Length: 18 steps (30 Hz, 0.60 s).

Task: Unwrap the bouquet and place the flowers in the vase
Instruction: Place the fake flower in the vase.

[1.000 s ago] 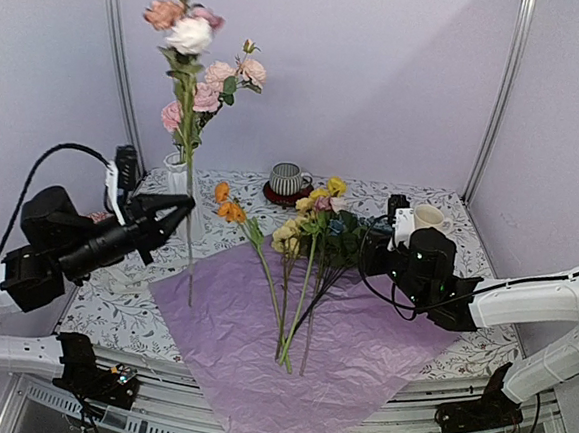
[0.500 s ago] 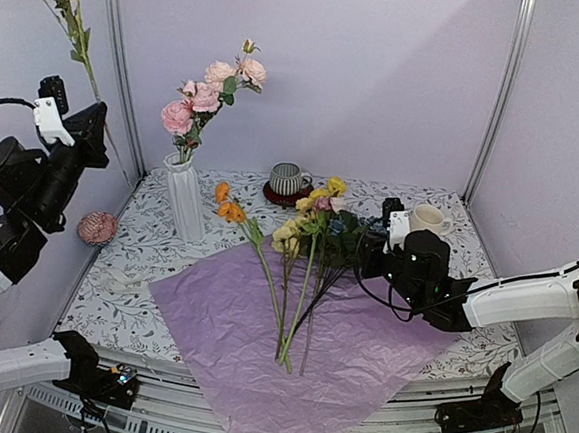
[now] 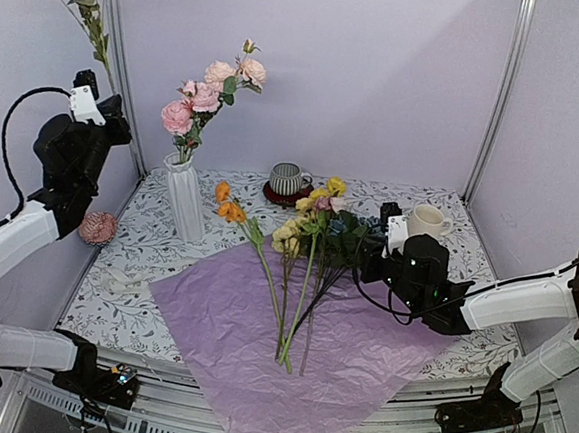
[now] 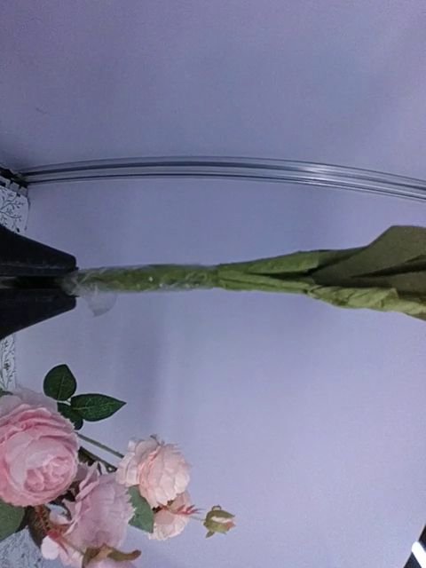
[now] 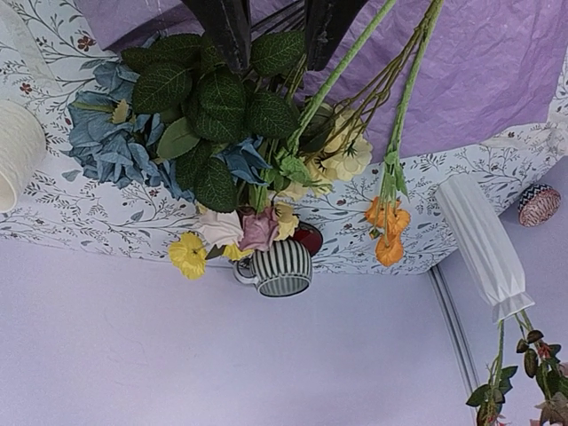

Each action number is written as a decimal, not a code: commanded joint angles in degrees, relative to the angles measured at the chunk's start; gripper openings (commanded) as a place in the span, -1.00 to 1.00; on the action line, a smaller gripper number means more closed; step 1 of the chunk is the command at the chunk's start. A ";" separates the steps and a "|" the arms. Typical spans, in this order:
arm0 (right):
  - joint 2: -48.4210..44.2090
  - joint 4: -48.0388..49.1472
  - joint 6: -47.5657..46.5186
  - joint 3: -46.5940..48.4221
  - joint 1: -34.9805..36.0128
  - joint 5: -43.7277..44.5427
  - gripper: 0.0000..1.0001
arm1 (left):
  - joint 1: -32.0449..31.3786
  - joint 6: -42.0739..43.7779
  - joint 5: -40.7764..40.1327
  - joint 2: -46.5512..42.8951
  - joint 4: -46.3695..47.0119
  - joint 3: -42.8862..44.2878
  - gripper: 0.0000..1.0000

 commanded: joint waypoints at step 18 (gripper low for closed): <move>2.55 8.01 -5.39 -1.40 -0.23 -1.04 -0.54 | 4.00 1.31 6.52 16.81 12.50 13.14 -1.00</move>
